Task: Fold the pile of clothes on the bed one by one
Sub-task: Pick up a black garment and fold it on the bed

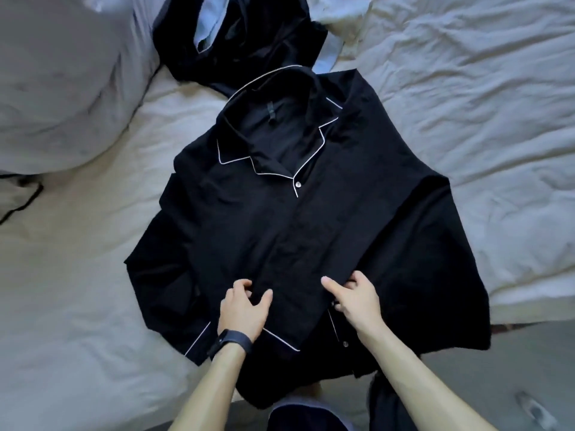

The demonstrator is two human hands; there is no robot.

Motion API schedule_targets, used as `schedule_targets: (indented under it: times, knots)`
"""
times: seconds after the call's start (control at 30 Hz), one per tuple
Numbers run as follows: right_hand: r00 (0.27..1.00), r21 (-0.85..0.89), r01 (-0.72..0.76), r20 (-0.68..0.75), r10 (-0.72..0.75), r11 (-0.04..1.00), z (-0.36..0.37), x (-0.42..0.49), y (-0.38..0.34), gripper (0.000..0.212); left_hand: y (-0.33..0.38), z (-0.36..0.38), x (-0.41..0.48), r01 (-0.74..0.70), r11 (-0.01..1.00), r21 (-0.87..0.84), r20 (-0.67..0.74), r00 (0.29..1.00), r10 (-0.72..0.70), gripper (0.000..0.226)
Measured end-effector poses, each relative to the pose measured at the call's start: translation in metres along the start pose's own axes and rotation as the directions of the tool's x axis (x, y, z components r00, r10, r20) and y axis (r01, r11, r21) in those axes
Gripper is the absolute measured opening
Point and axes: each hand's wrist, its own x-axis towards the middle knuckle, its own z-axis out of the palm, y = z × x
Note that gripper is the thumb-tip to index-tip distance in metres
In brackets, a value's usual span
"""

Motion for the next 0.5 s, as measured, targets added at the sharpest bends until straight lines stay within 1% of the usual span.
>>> schedule_targets:
  times: [0.07, 0.17, 0.23, 0.3, 0.37, 0.43, 0.5]
  knots:
    - [1.0, -0.017, 0.014, 0.006, -0.013, 1.0, 0.02, -0.018, 0.023, 0.035, -0.021, -0.004, -0.004, -0.006, 0.999, 0.037, 0.11, 0.994, 0.002, 0.042]
    - [1.0, 0.01, 0.01, 0.002, -0.01, 1.0, 0.05, -0.041, 0.052, 0.029, -0.038, -0.011, -0.005, -0.07, 0.997, 0.038, 0.167, 0.984, 0.062, 0.035]
    - [0.999, 0.023, -0.032, 0.014, 0.032, 0.999, 0.069, -0.05, 0.071, 0.025, -0.048, -0.014, -0.003, -0.114, 0.993, -0.028, 0.206, 0.971, 0.117, 0.021]
    - [0.999, 0.034, -0.046, 0.005, 0.046, 0.998, 0.082, -0.059, 0.088, 0.021, -0.061, -0.017, -0.001, -0.135, 0.984, -0.118, 0.22, 0.962, 0.159, 0.019]
    - [0.999, 0.059, -0.022, -0.028, 0.023, 0.998, 0.088, -0.07, 0.098, 0.018, -0.072, -0.019, -0.001, -0.148, 0.978, -0.15, 0.199, 0.964, 0.177, 0.015]
    - [0.998, 0.028, 0.018, -0.055, -0.016, 0.999, 0.09, -0.082, 0.104, 0.018, -0.084, -0.018, -0.004, -0.159, 0.974, -0.162, 0.164, 0.969, 0.185, 0.023]
    - [0.993, -0.083, 0.027, -0.112, -0.037, 0.996, 0.089, -0.091, 0.106, 0.022, -0.096, -0.016, -0.008, -0.155, 0.969, -0.194, 0.163, 0.969, 0.188, 0.035]
